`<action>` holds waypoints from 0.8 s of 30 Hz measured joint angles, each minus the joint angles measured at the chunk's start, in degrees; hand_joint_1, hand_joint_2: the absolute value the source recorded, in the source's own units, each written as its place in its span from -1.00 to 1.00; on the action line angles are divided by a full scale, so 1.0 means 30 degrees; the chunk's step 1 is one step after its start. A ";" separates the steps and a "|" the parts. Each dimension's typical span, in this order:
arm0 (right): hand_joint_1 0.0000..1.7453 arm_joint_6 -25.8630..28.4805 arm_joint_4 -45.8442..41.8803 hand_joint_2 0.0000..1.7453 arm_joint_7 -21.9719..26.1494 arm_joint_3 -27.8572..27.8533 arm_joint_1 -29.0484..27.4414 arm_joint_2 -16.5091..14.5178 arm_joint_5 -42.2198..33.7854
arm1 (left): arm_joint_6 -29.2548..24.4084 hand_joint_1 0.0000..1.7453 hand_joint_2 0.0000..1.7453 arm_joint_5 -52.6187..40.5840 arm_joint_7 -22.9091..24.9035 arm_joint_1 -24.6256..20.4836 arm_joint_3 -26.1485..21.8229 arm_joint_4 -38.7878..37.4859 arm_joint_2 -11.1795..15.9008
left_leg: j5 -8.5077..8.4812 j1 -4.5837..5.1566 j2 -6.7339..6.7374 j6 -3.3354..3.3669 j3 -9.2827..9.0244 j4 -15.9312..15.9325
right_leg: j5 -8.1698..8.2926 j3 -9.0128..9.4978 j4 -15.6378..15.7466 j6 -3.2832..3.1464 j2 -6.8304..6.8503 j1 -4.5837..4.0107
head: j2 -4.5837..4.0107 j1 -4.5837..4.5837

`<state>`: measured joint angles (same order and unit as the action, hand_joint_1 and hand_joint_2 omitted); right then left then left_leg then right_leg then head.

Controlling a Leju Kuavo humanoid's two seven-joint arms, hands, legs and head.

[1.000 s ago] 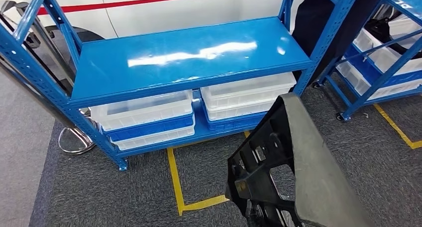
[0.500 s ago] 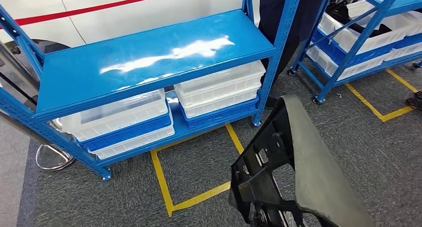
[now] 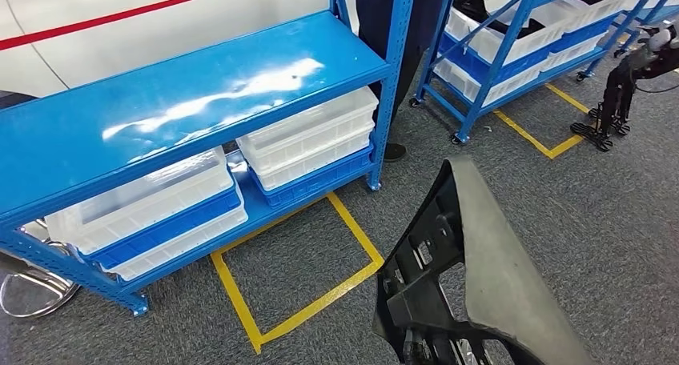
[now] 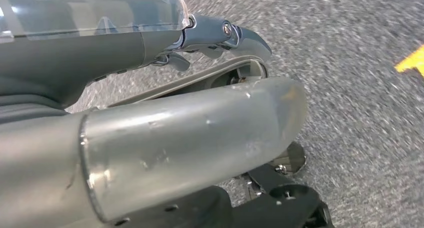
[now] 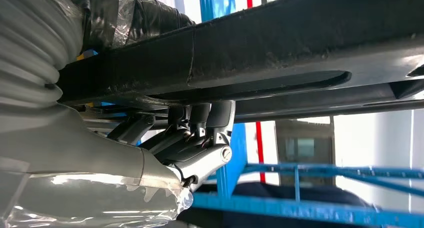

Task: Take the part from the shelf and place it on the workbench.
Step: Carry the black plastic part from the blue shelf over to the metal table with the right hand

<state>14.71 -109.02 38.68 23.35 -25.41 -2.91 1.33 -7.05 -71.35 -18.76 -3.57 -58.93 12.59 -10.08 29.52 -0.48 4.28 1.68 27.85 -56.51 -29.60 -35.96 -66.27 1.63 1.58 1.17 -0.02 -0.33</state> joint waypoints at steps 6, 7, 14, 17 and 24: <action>1.00 0.0033 0.0053 1.00 -0.0049 -0.0133 -0.0106 -0.0293 0.0433 | 0.0013 -1.00 -1.00 -0.0146 0.0118 -0.0171 0.0009 0.0000 0.0024 | 0.0416 0.0105 0.0491 -0.0579 -0.0058 -0.0372 | 0.0505 0.0962 0.2185 -0.0814 0.0216 -0.0187 | 0.0003 0.0015; 1.00 0.0036 0.0051 1.00 -0.0055 -0.0153 -0.0119 -0.0344 0.0479 | 0.0013 -1.00 -1.00 -0.0180 0.0140 -0.0187 0.0011 0.0000 0.0029 | 0.0750 0.0055 0.0133 -0.0671 0.0093 -0.0772 | 0.0566 0.0948 0.2243 -0.0945 0.0048 -0.0156 | 0.0004 0.0016; 1.00 0.0029 0.0056 1.00 -0.0144 -0.0328 -0.0137 -0.0583 0.0681 | 0.0089 -1.00 -1.00 -0.0335 0.0282 -0.0112 0.0027 -0.0007 0.0042 | 0.1707 -0.0053 -0.1370 -0.0728 0.2100 -0.4685 | 0.0701 0.0932 0.2230 -0.1216 -0.1531 -0.0175 | 0.0000 0.0018; 1.00 0.0022 0.0055 1.00 -0.0164 -0.0393 -0.0108 -0.0685 0.0825 | 0.0093 -1.00 -1.00 -0.0390 0.0299 -0.0120 0.0036 -0.0007 0.0082 | -0.0001 -0.0055 -0.2472 -0.0449 0.0759 -0.1174 | 0.0743 0.0881 0.2139 -0.1079 -0.2245 -0.0171 | -0.0002 0.0015; 1.00 0.0020 0.0045 1.00 -0.0180 -0.0486 -0.0166 -0.0729 0.0872 | 0.0098 -1.00 -1.00 -0.0421 0.0299 -0.0213 0.0058 -0.0007 0.0098 | -0.0400 -0.0120 -0.1579 0.0021 0.0431 -0.0016 | -0.0290 -0.0337 0.0277 -0.0362 -0.1275 -0.0219 | 0.0002 -0.0011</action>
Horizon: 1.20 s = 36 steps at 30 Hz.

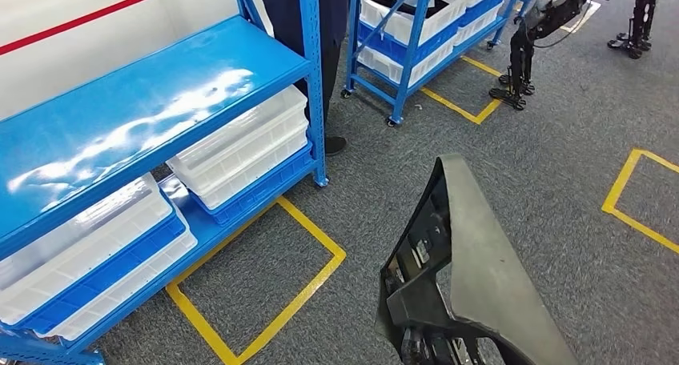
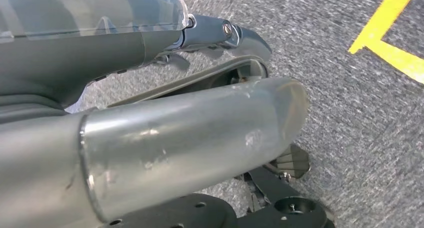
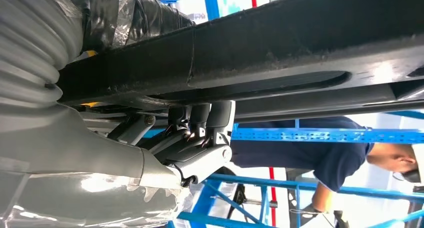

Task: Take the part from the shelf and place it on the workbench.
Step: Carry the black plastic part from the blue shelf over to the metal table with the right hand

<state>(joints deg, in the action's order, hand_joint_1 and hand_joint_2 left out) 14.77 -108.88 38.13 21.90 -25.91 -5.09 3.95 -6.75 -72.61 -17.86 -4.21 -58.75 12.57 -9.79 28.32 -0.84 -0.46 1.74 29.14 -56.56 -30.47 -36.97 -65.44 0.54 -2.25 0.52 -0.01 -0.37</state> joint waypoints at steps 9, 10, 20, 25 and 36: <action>1.00 -0.0016 -0.0004 1.00 -0.0024 -0.0118 -0.0032 -0.0029 0.0122 | 0.0011 -1.00 -1.00 -0.0078 0.0087 -0.0036 0.0007 0.0000 0.0000 | 0.0261 0.0227 0.1987 -0.0296 -0.0109 -0.0148 | 0.0861 0.1468 0.1995 -0.0154 0.2005 -0.0090 | -0.0002 0.0000; 1.00 -0.0020 -0.0007 1.00 -0.0042 -0.0139 -0.0045 -0.0047 0.0140 | 0.0018 -1.00 -1.00 -0.0118 0.0133 -0.0052 0.0009 0.0000 0.0004 | 0.0290 0.0264 0.2143 -0.0389 -0.0143 -0.0154 | 0.0804 0.1461 0.2095 -0.0266 0.1959 -0.0163 | -0.0002 0.0004; 1.00 -0.0086 -0.0047 1.00 -0.0199 -0.0384 -0.0236 -0.0297 0.0323 | 0.0137 -1.00 -1.00 -0.0299 0.0368 0.0039 0.0031 -0.0005 -0.0018 | 0.2307 0.0076 0.0265 -0.0812 0.1909 -0.4989 | 0.1173 0.1239 0.2207 -0.0938 -0.0287 -0.0119 | 0.0000 0.0009; 1.00 -0.0278 -0.0047 1.00 -0.0295 -0.0488 -0.0282 -0.0439 0.0368 | 0.0140 -1.00 -1.00 -0.0348 0.0421 -0.0003 0.0047 -0.0007 0.0055 | 0.0349 0.0120 -0.1469 -0.0366 0.0069 -0.0405 | 0.1285 0.1024 0.2050 -0.0599 -0.1458 -0.0036 | 0.0000 0.0006; 1.00 -0.0339 -0.0098 1.00 -0.0333 -0.0674 -0.0463 -0.0474 0.0419 | 0.0197 -1.00 -1.00 -0.0404 0.0608 -0.0006 0.0109 -0.0007 0.0035 | 0.0115 0.0150 0.1395 0.0091 -0.0152 0.0170 | -0.0158 -0.0360 -0.1258 0.0270 0.0919 0.0211 | 0.0001 -0.0007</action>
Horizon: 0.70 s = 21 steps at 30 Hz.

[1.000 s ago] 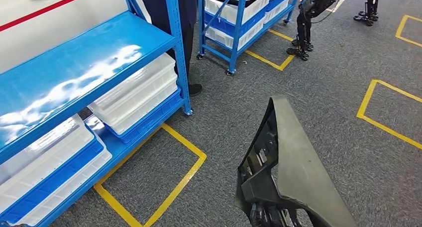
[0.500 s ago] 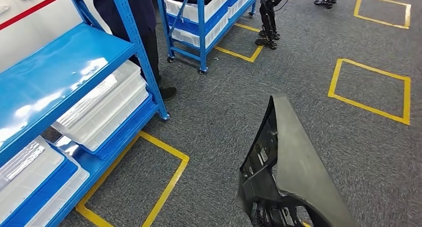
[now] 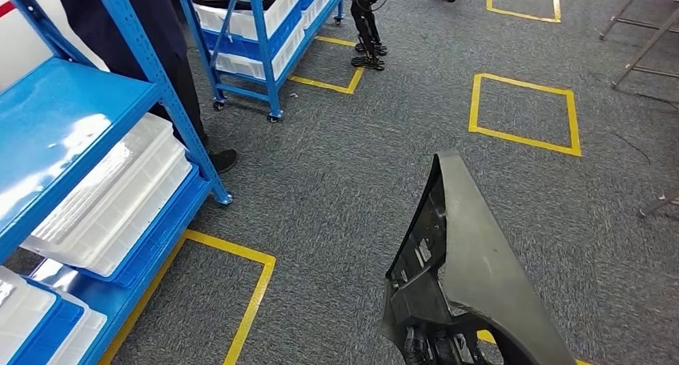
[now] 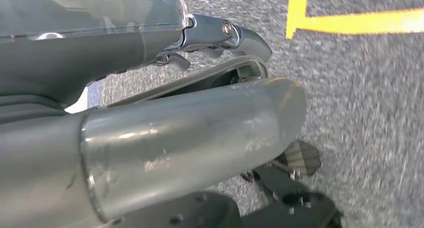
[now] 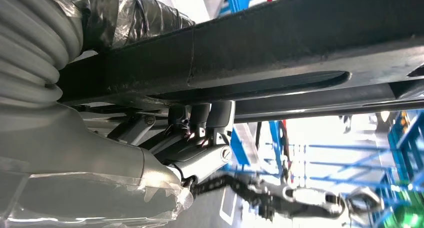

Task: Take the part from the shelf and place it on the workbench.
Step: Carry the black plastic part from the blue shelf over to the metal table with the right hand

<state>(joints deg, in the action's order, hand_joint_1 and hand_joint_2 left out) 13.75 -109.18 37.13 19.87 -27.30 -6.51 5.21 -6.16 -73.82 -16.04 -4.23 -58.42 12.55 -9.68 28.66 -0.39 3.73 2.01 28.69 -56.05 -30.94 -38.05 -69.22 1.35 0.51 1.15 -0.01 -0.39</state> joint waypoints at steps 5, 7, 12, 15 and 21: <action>1.00 -0.0002 -0.0042 1.00 -0.0013 -0.0055 -0.0032 -0.0026 0.0126 | 0.0016 -1.00 -1.00 -0.0040 0.0022 -0.0069 0.0031 0.0000 -0.0062 | 0.0308 0.0093 0.0802 -0.0502 -0.0182 -0.0235 | 0.0919 0.1867 0.3414 -0.0428 0.0879 -0.0270 | -0.0003 0.0005; 1.00 -0.0002 -0.0078 1.00 -0.0009 -0.0090 -0.0067 -0.0058 0.0150 | 0.0016 -1.00 -1.00 -0.0044 0.0022 -0.0133 0.0038 0.0000 -0.0082 | 0.0493 0.0040 0.0780 -0.0697 -0.0243 -0.0333 | 0.0984 0.1857 0.3500 -0.0649 0.0505 -0.0233 | -0.0005 0.0005; 1.00 -0.0009 -0.0106 1.00 -0.0013 -0.0122 -0.0051 -0.0149 0.0173 | 0.0016 -1.00 -1.00 -0.0047 0.0024 -0.0030 0.0044 -0.0004 -0.0097 | 0.2910 -0.0090 -0.1022 -0.0899 0.1960 -0.5153 | 0.1154 0.1788 0.3589 -0.1082 -0.0488 -0.0193 | -0.0002 0.0011; 1.00 -0.0009 -0.0102 1.00 -0.0014 -0.0141 -0.0066 -0.0153 0.0175 | 0.0022 -1.00 -1.00 -0.0047 0.0029 0.0037 0.0044 -0.0018 -0.0102 | 0.1835 -0.0097 -0.1163 -0.0825 0.2033 -0.4780 | 0.1149 0.1753 0.3447 -0.1086 -0.1315 -0.0238 | -0.0002 0.0013; 1.00 0.0009 -0.0104 1.00 -0.0007 -0.0166 -0.0089 -0.0171 0.0221 | 0.0013 -1.00 -1.00 -0.0047 0.0082 0.0004 0.0044 -0.0022 -0.0089 | 0.0183 -0.0066 -0.2428 -0.0464 0.0473 -0.0741 | 0.1289 0.1370 0.3235 -0.0529 -0.2693 -0.0146 | -0.0005 0.0007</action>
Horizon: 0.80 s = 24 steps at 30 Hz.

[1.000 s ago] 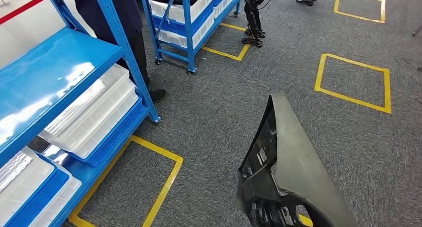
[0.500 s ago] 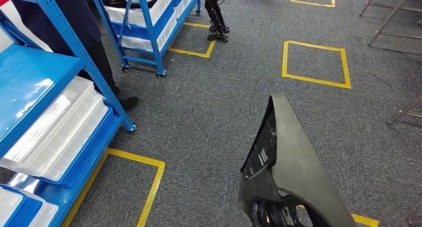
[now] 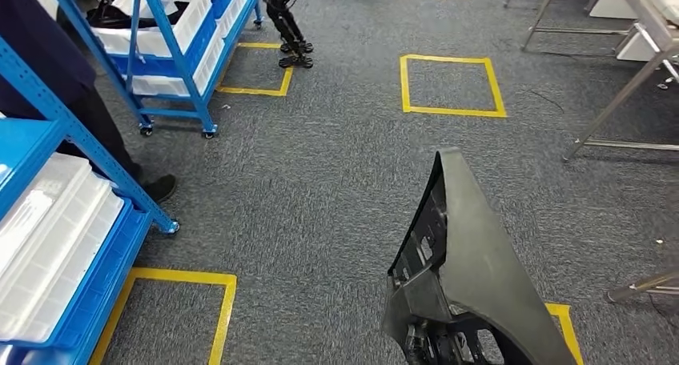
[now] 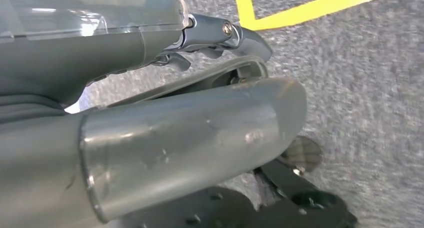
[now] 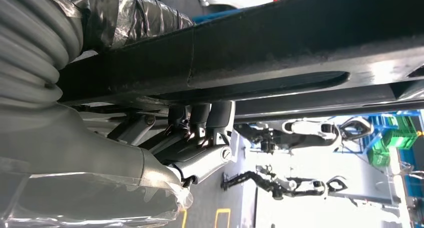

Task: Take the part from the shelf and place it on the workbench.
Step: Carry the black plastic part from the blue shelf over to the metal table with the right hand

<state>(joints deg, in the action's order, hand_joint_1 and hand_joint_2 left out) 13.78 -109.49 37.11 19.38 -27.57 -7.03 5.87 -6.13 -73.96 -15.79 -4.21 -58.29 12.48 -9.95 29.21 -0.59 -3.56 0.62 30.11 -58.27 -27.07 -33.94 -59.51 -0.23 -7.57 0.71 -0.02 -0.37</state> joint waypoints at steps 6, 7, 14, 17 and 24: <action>1.00 -0.0078 -0.0002 1.00 0.0027 -0.0067 -0.0077 -0.0025 0.0191 | -0.0029 -1.00 -1.00 -0.0022 -0.0129 0.0026 0.0000 0.0000 -0.0004 | -0.0329 0.0019 0.1488 0.0543 0.0000 0.0387 | -0.2438 -0.2066 -0.4326 0.0361 0.2274 0.0003 | 0.0002 -0.0007; 1.00 -0.0111 0.0000 1.00 0.0029 -0.0075 -0.0086 -0.0025 0.0209 | -0.0035 -1.00 -1.00 -0.0022 -0.0135 0.0044 0.0000 0.0000 -0.0002 | -0.0322 0.0034 0.1772 0.0549 0.0021 0.0382 | -0.2718 -0.2451 -0.5189 0.0403 0.2357 0.0024 | 0.0004 -0.0007; 1.00 -0.0333 0.0007 1.00 0.0060 -0.0242 -0.0100 -0.0077 0.0295 | -0.0049 -1.00 -1.00 -0.0071 -0.0144 -0.0035 0.0000 0.0000 -0.0011 | -0.0106 0.0130 0.3192 0.0143 -0.0222 0.0335 | -0.0568 0.0696 0.0264 0.0138 0.3722 -0.0174 | 0.0002 -0.0002; 1.00 -0.0444 0.0005 1.00 0.0071 -0.0326 -0.0140 -0.0157 0.0302 | -0.0049 -1.00 -1.00 -0.0075 -0.0169 -0.0104 0.0000 0.0000 -0.0007 | 0.0069 0.0098 0.3330 -0.0181 -0.0293 0.0242 | -0.0453 0.0665 0.0347 -0.0172 0.3167 -0.0207 | 0.0002 -0.0002; 1.00 -0.0541 0.0026 1.00 0.0058 -0.0475 -0.0130 -0.0353 0.0301 | -0.0093 -1.00 -1.00 -0.0140 -0.0412 0.0063 0.0000 -0.0005 -0.0024 | 0.2148 -0.0020 0.1330 -0.0325 0.2177 -0.4997 | -0.0319 0.0628 0.0362 -0.0589 0.1597 -0.0221 | 0.0004 0.0007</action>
<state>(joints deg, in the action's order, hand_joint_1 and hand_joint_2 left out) 12.16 -109.41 37.29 17.95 -27.96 -8.09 6.77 -6.40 -74.38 -17.03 -4.03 -58.29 12.46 -10.02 35.65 -0.65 0.43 -0.36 36.64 -73.26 -28.03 -32.06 -58.43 -2.00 -2.78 0.04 -0.01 -0.34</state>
